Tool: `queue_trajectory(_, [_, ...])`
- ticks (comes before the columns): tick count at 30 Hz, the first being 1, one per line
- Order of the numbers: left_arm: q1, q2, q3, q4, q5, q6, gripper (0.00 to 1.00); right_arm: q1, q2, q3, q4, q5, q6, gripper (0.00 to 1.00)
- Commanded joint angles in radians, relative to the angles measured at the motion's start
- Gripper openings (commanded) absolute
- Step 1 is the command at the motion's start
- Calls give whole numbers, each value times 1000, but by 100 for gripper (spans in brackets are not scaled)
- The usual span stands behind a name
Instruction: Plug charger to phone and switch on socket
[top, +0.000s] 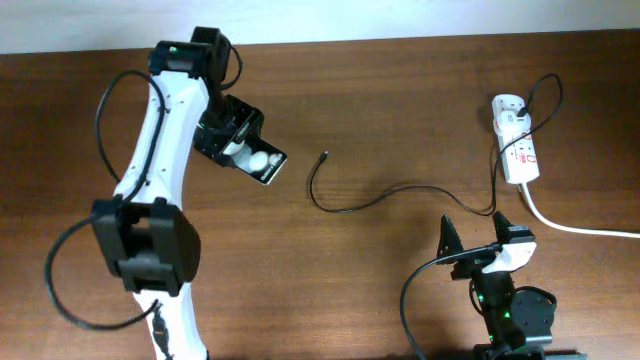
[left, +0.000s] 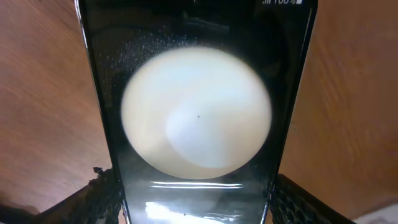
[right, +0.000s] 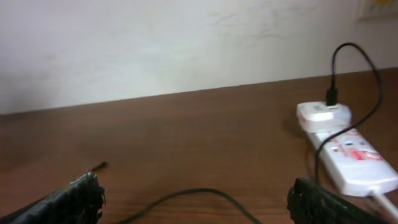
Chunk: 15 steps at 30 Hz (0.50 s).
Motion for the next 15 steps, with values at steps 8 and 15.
queue_trajectory(8, [0,-161,35,32,-6,-17,0,-6,185,197,-13,-279,132,99])
queue_trajectory(15, [0,-162,35,51,13,-35,0,-5,689,525,-12,-523,235,99])
